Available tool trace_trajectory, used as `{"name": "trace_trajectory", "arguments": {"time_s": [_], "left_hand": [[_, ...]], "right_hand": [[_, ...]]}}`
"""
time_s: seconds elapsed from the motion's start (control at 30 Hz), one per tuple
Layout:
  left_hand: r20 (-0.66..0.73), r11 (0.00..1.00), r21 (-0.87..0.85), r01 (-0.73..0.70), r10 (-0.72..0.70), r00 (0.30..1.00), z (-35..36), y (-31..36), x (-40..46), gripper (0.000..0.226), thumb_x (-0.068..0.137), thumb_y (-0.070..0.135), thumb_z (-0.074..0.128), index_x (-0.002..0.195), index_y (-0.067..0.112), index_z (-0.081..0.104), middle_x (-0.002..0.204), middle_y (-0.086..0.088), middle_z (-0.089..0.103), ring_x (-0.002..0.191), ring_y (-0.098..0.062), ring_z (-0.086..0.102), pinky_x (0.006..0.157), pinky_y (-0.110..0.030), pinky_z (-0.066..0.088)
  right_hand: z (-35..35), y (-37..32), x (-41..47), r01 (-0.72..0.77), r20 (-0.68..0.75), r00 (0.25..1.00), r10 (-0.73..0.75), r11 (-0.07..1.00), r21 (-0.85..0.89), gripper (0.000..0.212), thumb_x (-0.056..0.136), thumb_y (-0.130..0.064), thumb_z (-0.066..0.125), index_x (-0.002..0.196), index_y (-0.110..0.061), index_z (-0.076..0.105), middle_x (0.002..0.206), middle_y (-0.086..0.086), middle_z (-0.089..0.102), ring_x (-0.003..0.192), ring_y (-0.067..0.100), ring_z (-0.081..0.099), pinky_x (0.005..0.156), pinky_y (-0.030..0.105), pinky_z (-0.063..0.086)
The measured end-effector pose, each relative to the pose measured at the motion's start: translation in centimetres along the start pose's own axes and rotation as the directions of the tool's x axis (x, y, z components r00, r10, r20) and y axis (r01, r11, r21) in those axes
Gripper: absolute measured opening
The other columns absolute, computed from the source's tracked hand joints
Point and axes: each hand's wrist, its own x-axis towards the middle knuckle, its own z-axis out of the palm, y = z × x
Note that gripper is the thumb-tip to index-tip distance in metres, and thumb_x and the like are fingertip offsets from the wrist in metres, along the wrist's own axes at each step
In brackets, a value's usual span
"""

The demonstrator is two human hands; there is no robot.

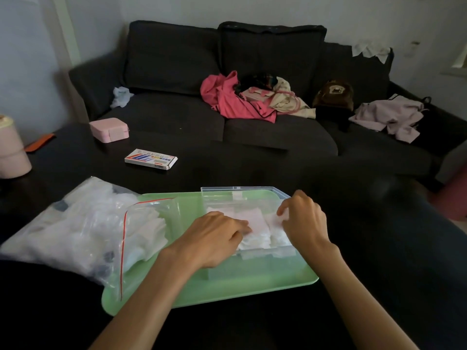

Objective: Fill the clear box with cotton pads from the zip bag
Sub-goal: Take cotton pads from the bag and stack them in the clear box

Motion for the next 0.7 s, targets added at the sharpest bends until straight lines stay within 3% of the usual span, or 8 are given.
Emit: {"name": "trace_trajectory", "arguments": {"time_s": [0.07, 0.17, 0.27, 0.37, 0.47, 0.53, 0.6, 0.7], "left_hand": [[0.007, 1.000, -0.004, 0.000, 0.000, 1.000, 0.1, -0.1, 0.1, 0.042, 0.101, 0.027, 0.025, 0.136, 0.037, 0.047, 0.146, 0.025, 0.035, 0.135, -0.019, 0.035, 0.109, -0.033, 0.030], [0.005, 1.000, -0.014, -0.004, 0.004, 1.000, 0.2, -0.2, 0.3, 0.042, 0.101, 0.026, 0.025, 0.135, 0.036, 0.048, 0.146, 0.024, 0.036, 0.135, -0.019, 0.035, 0.111, -0.034, 0.030], [-0.004, 1.000, -0.003, -0.002, 0.002, 1.000, 0.3, -0.2, 0.3, 0.042, 0.101, 0.026, 0.026, 0.135, 0.035, 0.047, 0.146, 0.023, 0.037, 0.133, -0.019, 0.036, 0.107, -0.033, 0.032], [-0.032, 0.999, -0.038, -0.013, 0.012, 0.999, 0.3, 0.1, 0.1, 0.041, 0.100, 0.023, 0.029, 0.135, 0.033, 0.049, 0.146, 0.022, 0.039, 0.133, -0.015, 0.038, 0.106, -0.031, 0.033], [-0.192, 0.990, -0.136, -0.046, 0.019, 0.981, -0.4, 0.1, -0.9, 0.038, 0.094, 0.016, 0.043, 0.125, 0.032, 0.057, 0.138, 0.018, 0.049, 0.128, -0.011, 0.044, 0.103, -0.028, 0.036], [-0.417, 0.992, -0.124, -0.031, -0.024, 0.909, -1.7, -0.4, -2.3, 0.030, 0.087, 0.017, 0.056, 0.112, 0.033, 0.061, 0.123, 0.018, 0.059, 0.114, -0.009, 0.051, 0.092, -0.025, 0.038], [-0.610, 0.987, -0.112, 0.114, -0.159, 0.776, -3.1, -2.1, -4.2, 0.028, 0.078, 0.025, 0.068, 0.102, 0.032, 0.056, 0.106, 0.016, 0.059, 0.099, -0.011, 0.052, 0.075, -0.027, 0.037], [-0.669, 0.899, -0.201, 0.390, -0.417, 0.615, -4.3, -5.7, -7.8, 0.034, 0.068, 0.032, 0.077, 0.088, 0.028, 0.050, 0.093, 0.011, 0.052, 0.093, -0.019, 0.050, 0.071, -0.033, 0.039]], "right_hand": [[0.1, -0.2, -0.1, 0.033, -0.009, 0.999, -0.033, 0.999, -0.010, 0.028, 0.080, 0.004, 0.064, 0.096, -0.019, 0.071, 0.106, 0.001, 0.054, 0.088, 0.017, 0.053, 0.061, 0.024, 0.036], [-0.1, -0.2, 0.1, 0.019, 0.095, 0.995, -0.019, 1.000, 0.004, 0.030, 0.083, 0.002, 0.060, 0.101, -0.019, 0.070, 0.107, 0.000, 0.062, 0.078, 0.017, 0.056, 0.059, 0.023, 0.036], [0.0, -0.3, -0.1, 0.021, 0.220, 0.976, -0.007, 0.998, -0.060, 0.028, 0.087, -0.002, 0.055, 0.108, -0.017, 0.067, 0.110, 0.004, 0.063, 0.090, 0.022, 0.061, 0.063, 0.025, 0.041], [0.0, -0.6, -0.1, 0.031, 0.254, 0.967, -0.010, 0.996, -0.080, 0.028, 0.089, -0.003, 0.053, 0.111, -0.015, 0.064, 0.112, 0.006, 0.060, 0.093, 0.023, 0.060, 0.066, 0.025, 0.041], [-1.1, -0.7, -0.1, -0.021, 0.247, 0.969, 0.028, 0.999, -0.028, 0.027, 0.087, -0.006, 0.059, 0.111, -0.017, 0.066, 0.107, 0.002, 0.064, 0.081, 0.017, 0.057, 0.065, 0.024, 0.042], [-2.1, -1.2, -0.2, -0.043, 0.144, 0.989, 0.030, 0.995, 0.086, 0.027, 0.085, -0.010, 0.063, 0.110, -0.021, 0.067, 0.103, -0.001, 0.066, 0.082, 0.016, 0.060, 0.065, 0.024, 0.044], [-3.1, -3.1, -0.6, 0.050, 0.016, 0.998, -0.057, 0.960, 0.277, 0.022, 0.084, -0.015, 0.066, 0.103, -0.026, 0.069, 0.097, -0.004, 0.068, 0.084, 0.014, 0.064, 0.069, 0.029, 0.051], [-3.0, -8.1, -2.0, 0.311, -0.041, 0.944, -0.326, 0.849, 0.428, 0.014, 0.081, -0.024, 0.069, 0.093, -0.030, 0.072, 0.086, -0.010, 0.067, 0.080, 0.009, 0.060, 0.069, 0.026, 0.047]]}}
